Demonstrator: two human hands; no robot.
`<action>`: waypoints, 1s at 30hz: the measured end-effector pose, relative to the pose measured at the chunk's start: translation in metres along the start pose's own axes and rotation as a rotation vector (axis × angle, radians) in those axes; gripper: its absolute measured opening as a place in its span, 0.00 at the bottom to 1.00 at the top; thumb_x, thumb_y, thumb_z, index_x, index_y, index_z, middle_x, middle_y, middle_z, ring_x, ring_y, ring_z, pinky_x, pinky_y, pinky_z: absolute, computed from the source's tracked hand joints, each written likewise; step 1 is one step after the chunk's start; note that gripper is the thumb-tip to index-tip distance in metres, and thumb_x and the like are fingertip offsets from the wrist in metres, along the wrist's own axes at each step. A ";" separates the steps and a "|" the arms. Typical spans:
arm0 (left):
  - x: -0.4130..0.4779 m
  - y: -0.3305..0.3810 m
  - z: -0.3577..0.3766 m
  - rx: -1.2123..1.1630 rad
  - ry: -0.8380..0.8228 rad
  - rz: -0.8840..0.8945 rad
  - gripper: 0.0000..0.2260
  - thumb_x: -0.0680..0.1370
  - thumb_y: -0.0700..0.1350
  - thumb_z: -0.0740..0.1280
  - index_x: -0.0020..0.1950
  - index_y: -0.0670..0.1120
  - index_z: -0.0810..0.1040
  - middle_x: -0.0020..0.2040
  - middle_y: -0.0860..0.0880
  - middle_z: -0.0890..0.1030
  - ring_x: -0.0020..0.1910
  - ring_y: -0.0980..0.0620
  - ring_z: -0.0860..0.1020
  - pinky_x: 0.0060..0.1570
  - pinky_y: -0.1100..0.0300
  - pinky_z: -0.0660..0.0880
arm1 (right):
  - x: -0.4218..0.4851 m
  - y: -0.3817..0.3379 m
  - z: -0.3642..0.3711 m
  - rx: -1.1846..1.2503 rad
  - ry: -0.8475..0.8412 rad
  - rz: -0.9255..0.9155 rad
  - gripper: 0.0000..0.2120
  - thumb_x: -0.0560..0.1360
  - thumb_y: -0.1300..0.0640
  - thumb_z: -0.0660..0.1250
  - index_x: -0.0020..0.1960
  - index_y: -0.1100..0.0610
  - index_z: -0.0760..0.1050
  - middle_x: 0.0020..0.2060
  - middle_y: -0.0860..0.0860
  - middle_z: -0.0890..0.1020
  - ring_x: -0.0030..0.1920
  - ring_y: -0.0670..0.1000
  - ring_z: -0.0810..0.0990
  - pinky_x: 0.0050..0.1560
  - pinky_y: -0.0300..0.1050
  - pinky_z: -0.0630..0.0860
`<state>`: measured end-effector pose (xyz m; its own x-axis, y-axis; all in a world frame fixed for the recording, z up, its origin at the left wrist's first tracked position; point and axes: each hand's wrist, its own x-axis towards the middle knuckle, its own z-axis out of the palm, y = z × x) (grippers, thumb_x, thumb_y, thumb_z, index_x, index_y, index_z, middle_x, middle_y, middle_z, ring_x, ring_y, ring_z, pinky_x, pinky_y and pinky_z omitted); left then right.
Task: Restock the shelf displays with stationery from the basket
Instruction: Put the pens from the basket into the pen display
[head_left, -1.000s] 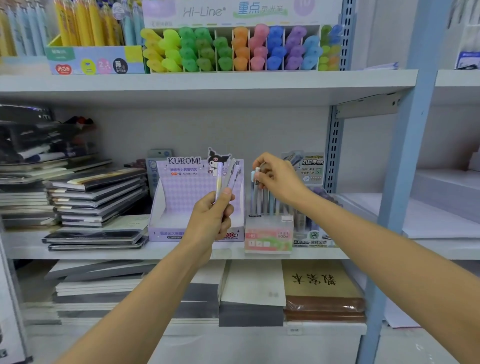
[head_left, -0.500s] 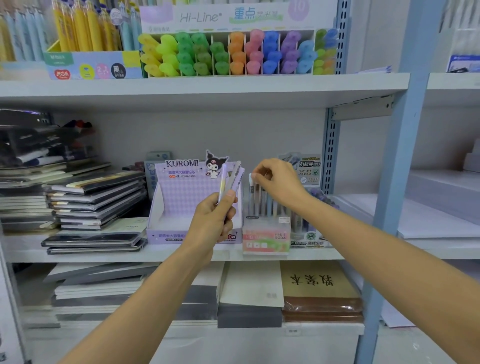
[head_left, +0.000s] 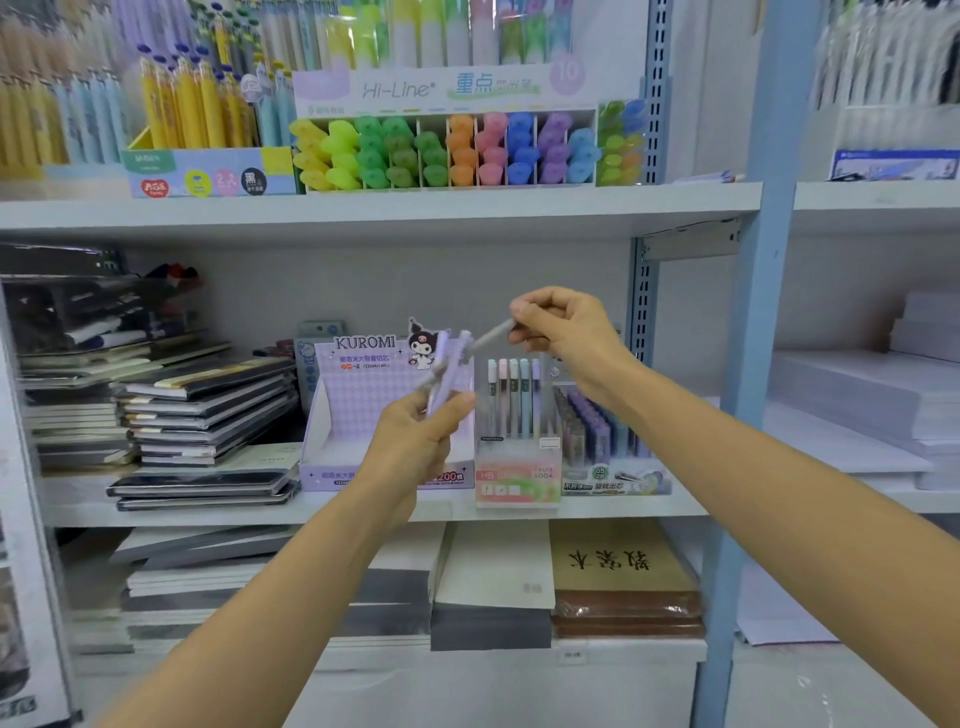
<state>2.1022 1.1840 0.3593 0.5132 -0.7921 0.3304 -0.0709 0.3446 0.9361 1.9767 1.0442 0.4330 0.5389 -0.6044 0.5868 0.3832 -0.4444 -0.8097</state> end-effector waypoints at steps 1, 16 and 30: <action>0.000 0.003 0.000 -0.070 0.019 -0.012 0.06 0.77 0.46 0.70 0.43 0.48 0.75 0.25 0.55 0.64 0.20 0.58 0.56 0.17 0.67 0.56 | -0.003 -0.001 -0.003 0.019 -0.012 0.004 0.01 0.76 0.65 0.68 0.47 0.61 0.78 0.36 0.54 0.83 0.35 0.48 0.83 0.38 0.36 0.80; -0.002 0.018 0.015 -0.198 0.302 0.131 0.07 0.74 0.48 0.72 0.49 0.47 0.81 0.28 0.50 0.65 0.19 0.57 0.55 0.18 0.67 0.55 | -0.038 0.002 0.002 -0.223 -0.497 0.094 0.08 0.76 0.55 0.70 0.51 0.59 0.79 0.45 0.55 0.85 0.44 0.51 0.84 0.50 0.45 0.81; 0.007 0.012 0.012 0.064 0.141 0.041 0.11 0.78 0.53 0.68 0.45 0.46 0.78 0.35 0.52 0.79 0.20 0.57 0.57 0.19 0.67 0.57 | -0.010 -0.001 0.009 -0.172 0.006 -0.114 0.07 0.79 0.60 0.64 0.55 0.62 0.76 0.41 0.54 0.82 0.38 0.46 0.81 0.42 0.39 0.77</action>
<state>2.0951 1.1765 0.3742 0.6233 -0.6978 0.3529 -0.1466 0.3391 0.9293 1.9776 1.0569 0.4282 0.4947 -0.5470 0.6753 0.3078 -0.6164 -0.7248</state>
